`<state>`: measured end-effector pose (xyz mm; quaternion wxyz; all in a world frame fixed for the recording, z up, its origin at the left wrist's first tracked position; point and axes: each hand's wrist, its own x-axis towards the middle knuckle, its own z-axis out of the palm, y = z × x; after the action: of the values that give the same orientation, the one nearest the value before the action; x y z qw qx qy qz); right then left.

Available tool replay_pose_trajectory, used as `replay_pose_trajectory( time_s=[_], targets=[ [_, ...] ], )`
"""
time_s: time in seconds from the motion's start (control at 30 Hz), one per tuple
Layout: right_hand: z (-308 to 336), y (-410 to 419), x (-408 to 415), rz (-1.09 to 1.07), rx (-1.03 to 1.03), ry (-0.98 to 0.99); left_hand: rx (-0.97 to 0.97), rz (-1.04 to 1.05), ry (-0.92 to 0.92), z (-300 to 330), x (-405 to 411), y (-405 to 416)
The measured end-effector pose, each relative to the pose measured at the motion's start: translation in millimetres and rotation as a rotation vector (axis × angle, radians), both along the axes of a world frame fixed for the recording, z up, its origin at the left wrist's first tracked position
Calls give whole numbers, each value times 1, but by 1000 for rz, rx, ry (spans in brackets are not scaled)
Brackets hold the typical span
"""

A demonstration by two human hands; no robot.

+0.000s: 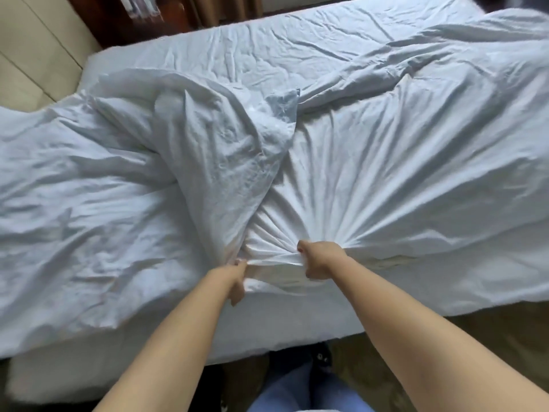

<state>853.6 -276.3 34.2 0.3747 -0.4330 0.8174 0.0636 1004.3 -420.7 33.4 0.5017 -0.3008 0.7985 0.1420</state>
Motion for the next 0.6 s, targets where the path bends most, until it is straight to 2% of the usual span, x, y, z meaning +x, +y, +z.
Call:
replay_pose_trajectory(
  time_s=[0.13, 0.2, 0.3, 0.47, 0.6],
  targets=[
    [6, -7, 8, 75, -39, -29, -8, 208, 199, 19, 15, 9],
    [3, -17, 17, 29, -110, -58, -32, 303, 338, 32, 14, 6],
    [8, -38, 24, -47, -187, -85, -82, 317, 455, 50, 16, -7],
    [21, -88, 19, -278, -335, -213, -120, 371, 555, 74, 9, -47],
    [24, -132, 9, -532, -448, -350, -85, 391, 658, 63, -10, -94]
  ],
)
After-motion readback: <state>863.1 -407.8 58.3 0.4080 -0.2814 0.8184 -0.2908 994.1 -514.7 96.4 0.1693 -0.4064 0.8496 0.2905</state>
